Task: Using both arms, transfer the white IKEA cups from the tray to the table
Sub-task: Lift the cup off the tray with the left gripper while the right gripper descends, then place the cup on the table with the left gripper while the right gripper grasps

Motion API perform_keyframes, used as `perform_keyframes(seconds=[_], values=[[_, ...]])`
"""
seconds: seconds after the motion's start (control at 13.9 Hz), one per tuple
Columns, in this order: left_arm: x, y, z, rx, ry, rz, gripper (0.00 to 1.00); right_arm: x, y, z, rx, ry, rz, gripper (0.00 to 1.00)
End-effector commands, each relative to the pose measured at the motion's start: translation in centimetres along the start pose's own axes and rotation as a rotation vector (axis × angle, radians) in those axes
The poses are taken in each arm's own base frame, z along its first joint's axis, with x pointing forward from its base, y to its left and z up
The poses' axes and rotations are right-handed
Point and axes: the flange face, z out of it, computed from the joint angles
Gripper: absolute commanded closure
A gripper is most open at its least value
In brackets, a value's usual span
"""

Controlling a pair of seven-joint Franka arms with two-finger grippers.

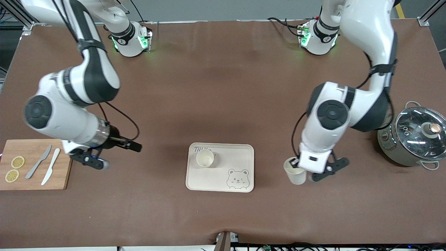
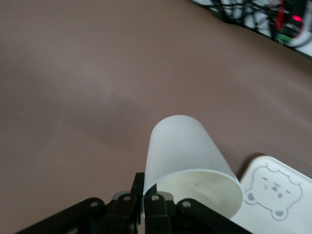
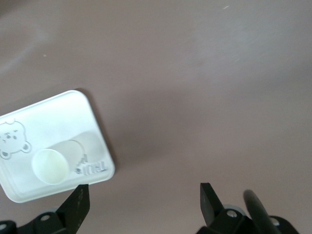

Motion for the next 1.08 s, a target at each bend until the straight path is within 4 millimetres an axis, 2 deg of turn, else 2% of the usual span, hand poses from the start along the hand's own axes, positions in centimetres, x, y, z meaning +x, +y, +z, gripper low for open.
perform_keyframes(seconds=[0.0, 0.22, 0.29, 0.43, 0.65, 0.72, 0.86, 1.01], values=[[0.9, -4.3, -0.8, -0.020, -0.094, -0.093, 1.00, -1.1, -3.7, 2.5, 0.021, 0.015, 0.047, 0.00], [1.4, -10.0, 1.5, 0.034, -0.143, -0.083, 1.00, -3.2, -7.9, 6.9, 0.035, 0.042, 0.073, 0.00], [2.4, -12.5, 2.2, 0.043, -0.157, -0.074, 1.00, -4.0, -9.5, 8.3, 0.053, 0.064, 0.083, 0.00], [2.5, -15.4, 3.9, 0.068, -0.191, -0.056, 1.00, -4.5, -10.7, 11.2, 0.062, 0.079, 0.095, 0.00], [2.3, -21.3, 6.7, 0.061, -0.195, -0.045, 1.00, -4.8, -11.7, 13.6, 0.077, 0.098, 0.090, 0.00], [2.4, -23.7, 8.0, 0.059, -0.200, -0.028, 1.00, -4.9, -11.8, 14.5, 0.073, 0.095, 0.100, 0.06], [2.2, -26.5, 10.7, 0.047, -0.197, -0.012, 1.00, -5.4, -12.7, 15.9, 0.072, 0.094, 0.101, 0.10], [0.5, -27.0, 13.0, 0.028, -0.182, 0.025, 1.00, -6.0, -13.3, 17.4, 0.070, 0.092, 0.126, 0.20]])
